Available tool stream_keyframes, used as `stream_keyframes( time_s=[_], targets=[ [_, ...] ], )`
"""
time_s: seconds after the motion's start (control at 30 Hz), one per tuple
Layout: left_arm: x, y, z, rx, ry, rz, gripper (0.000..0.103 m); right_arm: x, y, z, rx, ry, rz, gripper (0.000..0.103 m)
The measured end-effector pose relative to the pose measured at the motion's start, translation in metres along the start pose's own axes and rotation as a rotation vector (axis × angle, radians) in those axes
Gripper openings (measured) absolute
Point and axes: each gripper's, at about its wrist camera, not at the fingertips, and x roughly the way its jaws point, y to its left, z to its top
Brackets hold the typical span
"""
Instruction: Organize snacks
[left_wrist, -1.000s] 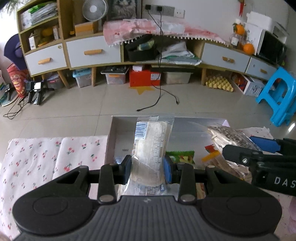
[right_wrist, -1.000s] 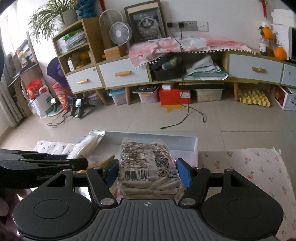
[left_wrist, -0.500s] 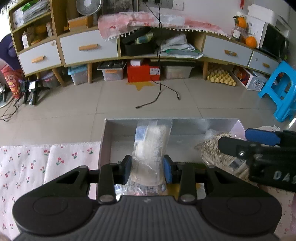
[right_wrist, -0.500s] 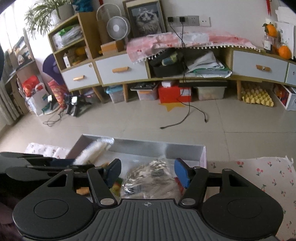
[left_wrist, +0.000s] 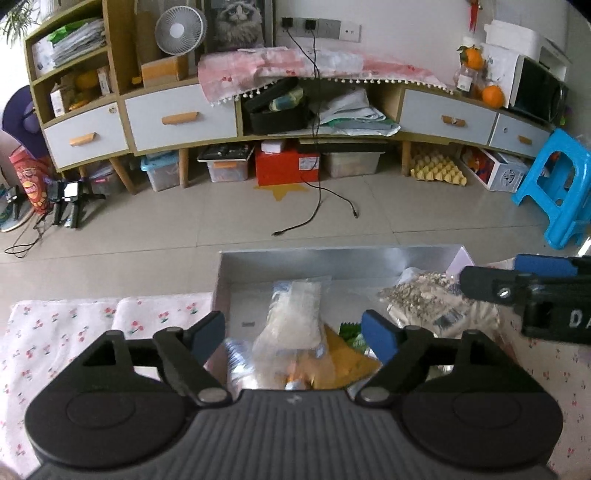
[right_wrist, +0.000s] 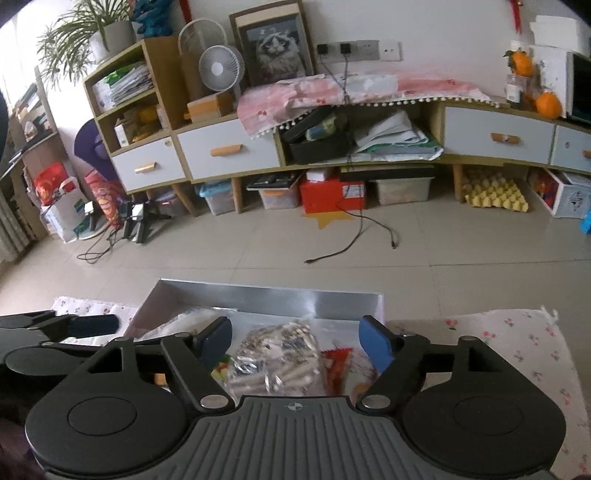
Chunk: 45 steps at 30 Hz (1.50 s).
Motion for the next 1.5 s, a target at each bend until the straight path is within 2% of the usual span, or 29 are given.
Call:
stream_keyframes(
  time_s=[0.13, 0.4, 0.5, 0.57, 0.8, 0.9, 1.07, 1.13, 1.3, 1.5],
  targets=[
    [-0.016, 0.001, -0.01, -0.02, 0.006, 0.017, 0.088, -0.02, -0.008, -0.011, 0.026, 0.001, -0.024, 0.084],
    [-0.061, -0.005, -0.037, -0.047, 0.015, 0.053, 0.1, -0.071, 0.0, -0.047, -0.014, 0.018, -0.051, 0.091],
    [-0.076, -0.008, -0.049, -0.053, 0.051, 0.043, 0.1, -0.093, 0.003, -0.062, 0.01, 0.016, -0.034, 0.093],
    [-0.089, -0.012, -0.057, -0.036, 0.048, 0.047, 0.101, -0.106, 0.006, -0.07, 0.005, 0.024, -0.032, 0.093],
    [-0.123, -0.022, -0.083, -0.019, 0.055, 0.057, 0.103, -0.151, 0.014, -0.087, 0.023, -0.033, -0.077, 0.095],
    [-0.134, -0.025, -0.092, -0.021, 0.059, 0.081, 0.103, -0.165, 0.022, -0.093, 0.003, -0.029, -0.095, 0.097],
    [-0.148, -0.027, -0.104, -0.074, 0.104, 0.15, 0.103, -0.183, 0.034, -0.106, -0.033, -0.019, -0.123, 0.1],
    [-0.154, -0.027, -0.11, -0.082, 0.095, 0.168, 0.103, -0.187, 0.037, -0.111, -0.039, -0.016, -0.128, 0.101],
    [-0.163, -0.023, -0.12, -0.133, 0.1, 0.168, 0.103, -0.193, 0.042, -0.121, -0.039, 0.002, -0.121, 0.101],
    [-0.166, -0.026, -0.126, -0.125, 0.097, 0.179, 0.102, -0.185, 0.043, -0.125, -0.028, 0.046, -0.153, 0.101]
  ],
)
